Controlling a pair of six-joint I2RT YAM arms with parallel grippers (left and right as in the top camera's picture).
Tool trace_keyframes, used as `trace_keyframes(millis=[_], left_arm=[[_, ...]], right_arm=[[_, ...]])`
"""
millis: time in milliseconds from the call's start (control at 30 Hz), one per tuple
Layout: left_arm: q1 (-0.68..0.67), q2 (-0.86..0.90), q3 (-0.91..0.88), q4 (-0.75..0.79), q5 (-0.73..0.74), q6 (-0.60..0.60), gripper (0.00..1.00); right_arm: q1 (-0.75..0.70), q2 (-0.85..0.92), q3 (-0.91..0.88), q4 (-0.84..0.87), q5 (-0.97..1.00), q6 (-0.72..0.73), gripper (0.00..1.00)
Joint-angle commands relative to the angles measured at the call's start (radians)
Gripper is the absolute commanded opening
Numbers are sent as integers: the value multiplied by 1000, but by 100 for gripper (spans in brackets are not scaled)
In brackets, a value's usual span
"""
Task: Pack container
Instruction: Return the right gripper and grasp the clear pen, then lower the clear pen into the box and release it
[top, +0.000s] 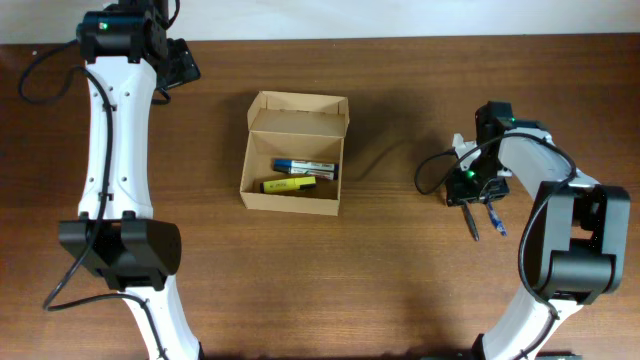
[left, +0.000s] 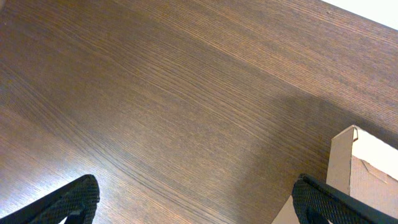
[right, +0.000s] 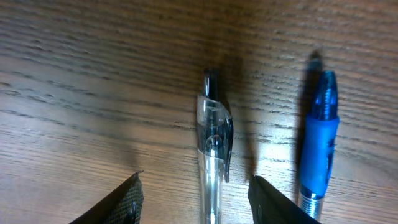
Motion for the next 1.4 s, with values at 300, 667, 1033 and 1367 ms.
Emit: trace_keyframes(millis=[300,667,1033,1367], left_arm=[[2,1,16,-1,-11,12,100],[2,1,16,-1,-11,12,100],[2,1,16,-1,-11,12,100],[2,1,16,-1,-11,12,100]], right_arm=[[6,17,-28,19,63,-9,16],[126,-12,363,-196,-90,-3,4],[553,-14,1027,-262,-101,-293,4],[795,182,921,-270,11,-579,4]])
